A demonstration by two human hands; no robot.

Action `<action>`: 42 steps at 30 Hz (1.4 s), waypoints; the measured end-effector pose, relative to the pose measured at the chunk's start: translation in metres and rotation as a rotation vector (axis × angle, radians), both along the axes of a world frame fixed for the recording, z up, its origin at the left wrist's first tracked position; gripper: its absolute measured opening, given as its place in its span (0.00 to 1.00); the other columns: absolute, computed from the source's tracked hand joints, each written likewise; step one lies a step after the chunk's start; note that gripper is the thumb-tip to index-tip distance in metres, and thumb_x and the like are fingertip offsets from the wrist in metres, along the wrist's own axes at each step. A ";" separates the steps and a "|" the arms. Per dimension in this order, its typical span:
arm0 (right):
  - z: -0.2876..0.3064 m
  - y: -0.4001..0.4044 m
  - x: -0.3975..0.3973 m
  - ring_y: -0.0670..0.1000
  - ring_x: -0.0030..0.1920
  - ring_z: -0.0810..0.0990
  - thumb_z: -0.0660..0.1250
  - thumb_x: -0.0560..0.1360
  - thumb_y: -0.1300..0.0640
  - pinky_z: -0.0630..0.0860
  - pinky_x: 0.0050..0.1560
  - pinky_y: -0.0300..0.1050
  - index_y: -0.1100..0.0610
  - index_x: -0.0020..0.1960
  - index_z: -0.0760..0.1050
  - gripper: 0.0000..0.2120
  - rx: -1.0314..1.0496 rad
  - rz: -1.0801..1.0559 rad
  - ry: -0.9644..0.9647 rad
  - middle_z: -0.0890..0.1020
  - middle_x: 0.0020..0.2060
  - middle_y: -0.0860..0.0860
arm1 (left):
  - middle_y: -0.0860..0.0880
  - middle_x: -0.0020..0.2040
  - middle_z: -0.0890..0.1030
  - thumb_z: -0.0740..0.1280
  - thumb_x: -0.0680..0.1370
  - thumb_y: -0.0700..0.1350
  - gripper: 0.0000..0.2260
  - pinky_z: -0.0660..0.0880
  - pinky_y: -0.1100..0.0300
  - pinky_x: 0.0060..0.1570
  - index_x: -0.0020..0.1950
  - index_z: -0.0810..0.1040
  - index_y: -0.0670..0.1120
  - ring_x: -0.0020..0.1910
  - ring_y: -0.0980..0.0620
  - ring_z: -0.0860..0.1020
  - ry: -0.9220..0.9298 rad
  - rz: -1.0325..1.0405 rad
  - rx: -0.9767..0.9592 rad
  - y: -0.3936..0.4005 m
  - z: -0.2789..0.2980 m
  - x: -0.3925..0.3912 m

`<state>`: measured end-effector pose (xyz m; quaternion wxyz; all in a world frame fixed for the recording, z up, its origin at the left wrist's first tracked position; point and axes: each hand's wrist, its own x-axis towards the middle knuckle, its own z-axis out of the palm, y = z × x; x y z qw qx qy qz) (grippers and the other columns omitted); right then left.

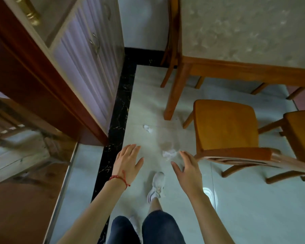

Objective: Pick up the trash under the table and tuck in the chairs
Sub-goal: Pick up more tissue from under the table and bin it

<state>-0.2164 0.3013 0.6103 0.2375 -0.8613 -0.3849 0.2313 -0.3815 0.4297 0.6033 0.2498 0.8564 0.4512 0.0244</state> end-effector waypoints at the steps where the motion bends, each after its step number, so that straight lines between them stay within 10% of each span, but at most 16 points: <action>1: -0.004 0.010 0.011 0.54 0.68 0.68 0.63 0.75 0.47 0.72 0.62 0.48 0.55 0.69 0.65 0.25 -0.004 -0.002 -0.003 0.69 0.69 0.54 | 0.42 0.68 0.70 0.62 0.77 0.48 0.21 0.60 0.51 0.69 0.68 0.67 0.42 0.70 0.43 0.64 0.001 -0.002 0.006 0.011 -0.001 0.010; 23: -0.113 0.146 0.139 0.54 0.67 0.70 0.65 0.74 0.50 0.69 0.64 0.50 0.55 0.67 0.68 0.23 -0.125 -0.201 0.120 0.72 0.66 0.54 | 0.41 0.70 0.67 0.62 0.77 0.47 0.22 0.59 0.52 0.69 0.69 0.65 0.41 0.70 0.44 0.62 0.058 0.010 -0.217 0.187 -0.095 0.152; 35: -0.243 0.180 0.151 0.54 0.68 0.69 0.65 0.74 0.49 0.71 0.64 0.51 0.55 0.68 0.67 0.24 -0.147 -0.342 0.149 0.71 0.67 0.54 | 0.38 0.65 0.72 0.55 0.72 0.57 0.29 0.65 0.52 0.65 0.66 0.69 0.39 0.66 0.41 0.68 0.022 -0.073 -0.278 0.239 -0.231 0.183; 42: -0.349 0.183 0.170 0.57 0.65 0.72 0.67 0.73 0.51 0.69 0.63 0.48 0.57 0.67 0.69 0.24 -0.164 -0.265 0.118 0.74 0.65 0.57 | 0.40 0.67 0.71 0.64 0.76 0.46 0.21 0.64 0.52 0.66 0.67 0.68 0.40 0.68 0.43 0.66 0.043 -0.045 -0.295 0.257 -0.358 0.186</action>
